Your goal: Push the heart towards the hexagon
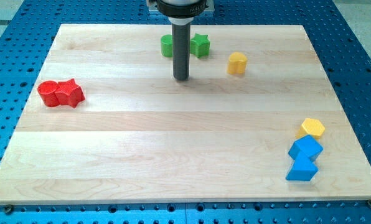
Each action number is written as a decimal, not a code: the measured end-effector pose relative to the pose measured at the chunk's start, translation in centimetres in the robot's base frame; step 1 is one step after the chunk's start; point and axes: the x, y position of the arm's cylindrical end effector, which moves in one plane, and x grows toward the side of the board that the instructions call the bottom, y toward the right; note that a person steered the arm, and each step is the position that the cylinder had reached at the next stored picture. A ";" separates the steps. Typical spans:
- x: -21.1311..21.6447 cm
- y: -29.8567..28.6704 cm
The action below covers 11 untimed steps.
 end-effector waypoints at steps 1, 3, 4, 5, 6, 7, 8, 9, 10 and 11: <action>0.0 2.4; -2.6 6.3; -3.6 7.7; -3.4 12.0; 1.0 13.8; 3.9 14.3; 1.9 14.3; -2.4 12.8; -4.4 14.4; -0.6 16.6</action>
